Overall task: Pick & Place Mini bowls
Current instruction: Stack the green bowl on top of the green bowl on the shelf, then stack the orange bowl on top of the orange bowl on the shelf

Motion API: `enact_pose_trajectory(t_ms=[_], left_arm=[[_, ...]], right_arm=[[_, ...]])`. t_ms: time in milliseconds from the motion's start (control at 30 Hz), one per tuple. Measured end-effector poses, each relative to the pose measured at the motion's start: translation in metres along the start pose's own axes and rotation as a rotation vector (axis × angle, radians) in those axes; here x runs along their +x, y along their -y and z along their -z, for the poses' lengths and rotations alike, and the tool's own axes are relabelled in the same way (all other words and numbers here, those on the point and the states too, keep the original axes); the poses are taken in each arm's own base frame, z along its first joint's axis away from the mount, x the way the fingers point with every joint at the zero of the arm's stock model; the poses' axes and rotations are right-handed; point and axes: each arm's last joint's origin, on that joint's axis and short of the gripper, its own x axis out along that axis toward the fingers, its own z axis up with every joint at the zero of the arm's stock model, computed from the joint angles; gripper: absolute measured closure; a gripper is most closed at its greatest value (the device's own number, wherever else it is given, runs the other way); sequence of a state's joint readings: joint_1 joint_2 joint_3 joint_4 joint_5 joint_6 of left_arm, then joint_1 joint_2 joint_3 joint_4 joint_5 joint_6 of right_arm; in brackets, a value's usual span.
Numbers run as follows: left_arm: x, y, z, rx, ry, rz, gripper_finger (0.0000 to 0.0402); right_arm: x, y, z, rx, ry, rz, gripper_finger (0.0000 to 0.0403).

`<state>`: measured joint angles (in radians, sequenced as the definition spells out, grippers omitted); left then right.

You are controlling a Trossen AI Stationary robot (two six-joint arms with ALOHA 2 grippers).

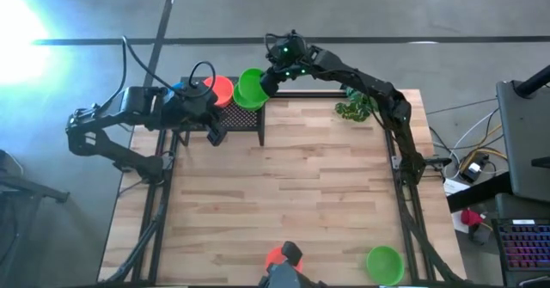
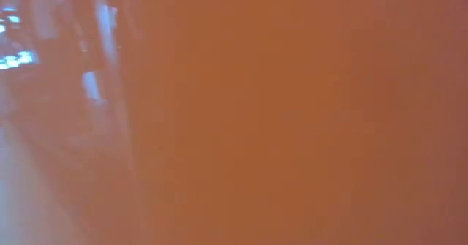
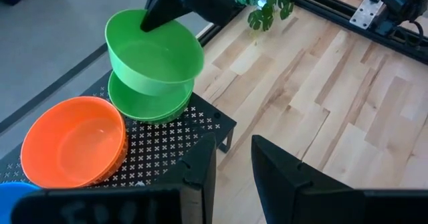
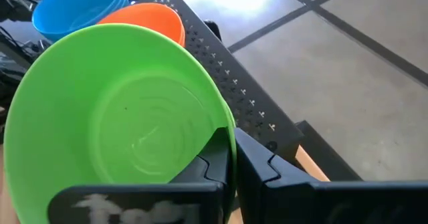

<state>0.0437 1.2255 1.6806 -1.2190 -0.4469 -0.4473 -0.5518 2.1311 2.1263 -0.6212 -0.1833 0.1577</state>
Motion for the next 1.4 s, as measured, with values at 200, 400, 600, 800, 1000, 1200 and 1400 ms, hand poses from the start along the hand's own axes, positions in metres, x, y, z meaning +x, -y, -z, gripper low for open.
enact_pose_trajectory(t_ms=[200,400,600,800,1000,1200,1400], left_arm=[[0.0,0.0,0.0,0.0,0.002,-0.003,0.0312],[0.0,-0.003,-0.002,0.0,0.056,-0.116,0.0312],[0.0,-0.004,-0.002,0.005,0.075,-0.157,0.0312],[0.0,-0.004,-0.002,0.005,0.075,-0.157,0.0312],[0.0,-0.004,-0.002,0.005,0.075,-0.158,0.0312],[0.0,-0.004,-0.002,0.005,0.075,-0.158,0.0312],[0.0,-0.004,-0.002,0.004,0.074,-0.155,0.0312]], right_arm=[[0.0,0.0,-0.001,-0.001,0.006,-0.001,0.0394],[-0.001,-0.001,-0.003,-0.003,0.016,-0.003,0.0394],[-0.001,-0.001,-0.002,-0.004,0.015,-0.004,0.0394],[0.0,-0.002,-0.002,-0.023,0.014,-0.006,0.0393],[0.001,-0.007,-0.002,-0.057,0.024,-0.015,0.036],[0.002,-0.013,-0.005,-0.073,0.072,-0.03,0.0318],[-0.002,-0.014,-0.008,-0.076,0.082,-0.032,0.0296]])
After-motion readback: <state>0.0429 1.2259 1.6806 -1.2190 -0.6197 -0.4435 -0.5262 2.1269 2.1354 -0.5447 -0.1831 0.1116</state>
